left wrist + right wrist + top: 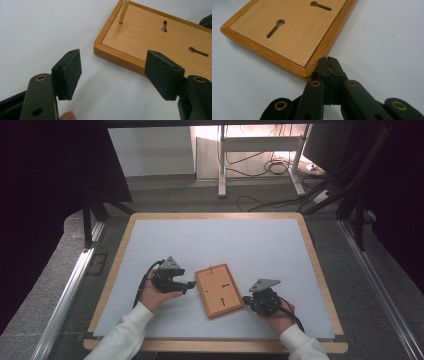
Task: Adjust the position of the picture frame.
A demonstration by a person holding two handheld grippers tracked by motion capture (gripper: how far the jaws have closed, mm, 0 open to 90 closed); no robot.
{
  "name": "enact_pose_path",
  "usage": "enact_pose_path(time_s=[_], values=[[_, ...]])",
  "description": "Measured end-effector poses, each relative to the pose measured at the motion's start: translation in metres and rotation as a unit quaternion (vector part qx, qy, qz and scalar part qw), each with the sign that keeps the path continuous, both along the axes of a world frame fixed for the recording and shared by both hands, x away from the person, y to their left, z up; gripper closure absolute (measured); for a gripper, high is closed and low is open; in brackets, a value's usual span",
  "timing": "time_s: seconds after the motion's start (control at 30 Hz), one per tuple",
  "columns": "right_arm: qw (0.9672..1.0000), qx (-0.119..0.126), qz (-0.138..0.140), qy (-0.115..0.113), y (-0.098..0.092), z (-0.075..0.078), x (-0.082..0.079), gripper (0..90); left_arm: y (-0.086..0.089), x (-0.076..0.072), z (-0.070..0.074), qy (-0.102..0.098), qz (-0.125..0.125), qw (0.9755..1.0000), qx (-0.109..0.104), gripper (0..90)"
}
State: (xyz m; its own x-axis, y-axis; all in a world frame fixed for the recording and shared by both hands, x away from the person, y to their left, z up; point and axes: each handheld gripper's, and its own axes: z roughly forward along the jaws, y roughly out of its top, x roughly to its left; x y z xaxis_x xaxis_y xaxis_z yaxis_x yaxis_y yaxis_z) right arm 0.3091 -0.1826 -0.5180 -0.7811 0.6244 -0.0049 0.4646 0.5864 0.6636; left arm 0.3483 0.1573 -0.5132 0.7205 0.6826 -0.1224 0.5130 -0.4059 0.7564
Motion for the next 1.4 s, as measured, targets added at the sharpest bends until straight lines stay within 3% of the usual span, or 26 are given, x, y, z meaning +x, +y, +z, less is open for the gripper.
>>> enact_pose_path(time_s=[0.23,0.3,0.47,0.9,0.97,1.07,1.4], values=[[0.9996,0.006,0.024,0.013,0.010,-0.001,-0.012,90.0,0.001,0.001,0.001,0.000,0.002,1.0000,-0.002,29.7],[0.9988,0.001,0.045,0.020,0.019,-0.004,-0.020,90.0,0.002,0.002,0.001,-0.001,0.001,1.0000,-0.002,29.7],[0.9980,0.001,0.061,0.015,0.030,-0.006,-0.027,90.0,0.001,0.002,0.001,-0.002,0.000,1.0000,-0.002,29.7],[0.9972,0.004,0.074,0.006,0.035,-0.006,-0.031,90.0,0.001,0.003,0.001,-0.003,-0.002,1.0000,0.000,29.7],[0.9979,0.005,0.063,-0.011,0.031,-0.003,-0.029,90.0,0.001,0.003,0.001,-0.004,-0.002,1.0000,0.000,29.7],[0.9983,0.012,0.055,-0.014,0.024,0.000,-0.027,90.0,0.002,0.002,0.002,-0.005,-0.001,1.0000,-0.002,29.7],[0.9986,0.025,-0.025,-0.039,-0.037,0.008,-0.016,89.7,0.003,0.003,0.000,-0.005,-0.004,1.0000,-0.002,29.7]])
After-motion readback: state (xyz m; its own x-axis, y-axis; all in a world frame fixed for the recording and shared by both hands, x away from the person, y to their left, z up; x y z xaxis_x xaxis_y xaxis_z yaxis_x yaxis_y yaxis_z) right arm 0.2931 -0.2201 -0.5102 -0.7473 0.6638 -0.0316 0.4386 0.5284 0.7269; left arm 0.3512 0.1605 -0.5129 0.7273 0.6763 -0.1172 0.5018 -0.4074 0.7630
